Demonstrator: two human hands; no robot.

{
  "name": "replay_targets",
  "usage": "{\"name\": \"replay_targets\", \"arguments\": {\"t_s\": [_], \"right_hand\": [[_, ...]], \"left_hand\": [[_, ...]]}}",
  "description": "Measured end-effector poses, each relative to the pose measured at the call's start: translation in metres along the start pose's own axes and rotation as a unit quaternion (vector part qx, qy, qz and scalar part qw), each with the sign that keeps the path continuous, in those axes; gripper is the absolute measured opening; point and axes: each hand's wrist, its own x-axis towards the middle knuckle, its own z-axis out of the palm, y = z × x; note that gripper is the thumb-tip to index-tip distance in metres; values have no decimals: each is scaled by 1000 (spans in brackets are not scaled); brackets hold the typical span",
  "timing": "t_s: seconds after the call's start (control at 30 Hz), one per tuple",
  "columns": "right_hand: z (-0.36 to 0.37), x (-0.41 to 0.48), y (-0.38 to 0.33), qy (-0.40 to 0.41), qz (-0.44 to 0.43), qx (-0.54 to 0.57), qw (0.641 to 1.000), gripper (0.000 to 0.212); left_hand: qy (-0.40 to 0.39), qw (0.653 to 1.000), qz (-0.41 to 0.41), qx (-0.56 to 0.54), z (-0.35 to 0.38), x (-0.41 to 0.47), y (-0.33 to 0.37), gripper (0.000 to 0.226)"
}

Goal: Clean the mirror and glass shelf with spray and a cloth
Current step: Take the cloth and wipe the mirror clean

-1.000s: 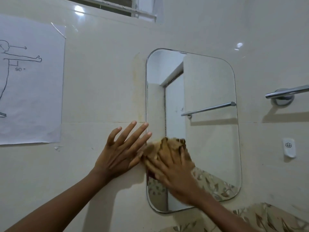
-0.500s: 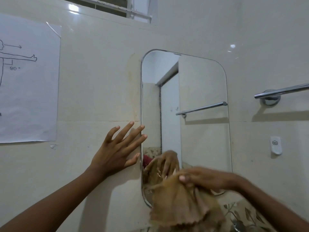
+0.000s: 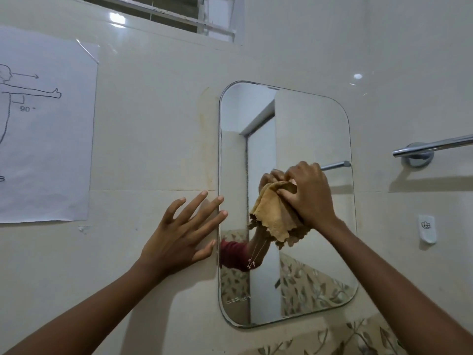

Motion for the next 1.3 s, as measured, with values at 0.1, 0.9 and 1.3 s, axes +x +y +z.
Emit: {"name": "replay_targets", "arguments": {"t_s": [0.1, 0.9, 1.3], "right_hand": [[14, -19, -13, 102, 50, -20, 993, 19], [72, -83, -50, 135, -186, 13, 973, 45], [19, 138, -42, 153, 59, 20, 986, 57]], "left_hand": [[6, 1000, 0, -1, 0, 0, 0, 57], [-32, 999, -10, -10, 0, 0, 0, 58], [-36, 999, -10, -5, 0, 0, -2, 54]]}}
